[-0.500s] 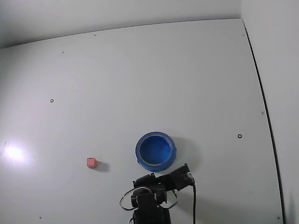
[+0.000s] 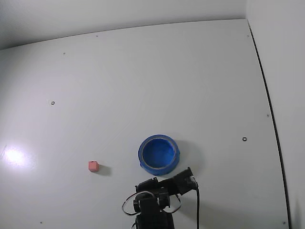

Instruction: Grasp a block and put it in the bin.

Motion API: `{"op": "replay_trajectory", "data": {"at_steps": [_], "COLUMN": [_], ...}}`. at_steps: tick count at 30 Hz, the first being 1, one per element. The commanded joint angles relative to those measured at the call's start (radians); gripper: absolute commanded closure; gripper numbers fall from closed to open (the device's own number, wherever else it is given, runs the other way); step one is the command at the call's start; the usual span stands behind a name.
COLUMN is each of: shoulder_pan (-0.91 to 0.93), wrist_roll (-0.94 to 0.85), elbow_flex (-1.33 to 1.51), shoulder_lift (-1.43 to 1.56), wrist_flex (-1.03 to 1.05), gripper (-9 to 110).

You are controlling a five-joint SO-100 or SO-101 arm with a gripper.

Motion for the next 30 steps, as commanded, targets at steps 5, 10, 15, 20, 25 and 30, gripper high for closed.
{"op": "replay_trajectory", "data": {"at_steps": [5, 10, 15, 20, 25, 30], "shoulder_pan": [-0.012, -0.015, -0.023, -0.025, -0.029, -0.029], "wrist_roll": [-0.014, -0.06, -0.431, -0.816, -0.854, -0.802], "elbow_flex": [-0.063, -0.067, -0.098, -0.146, -0.319, -0.603], "shoulder_lift": [0.011, 0.011, 0.009, 0.003, 0.003, -0.06], "wrist_flex": [-0.009, -0.011, -0.009, 0.005, 0.005, 0.005], "gripper": [101, 101, 94, 83, 76, 72]}}
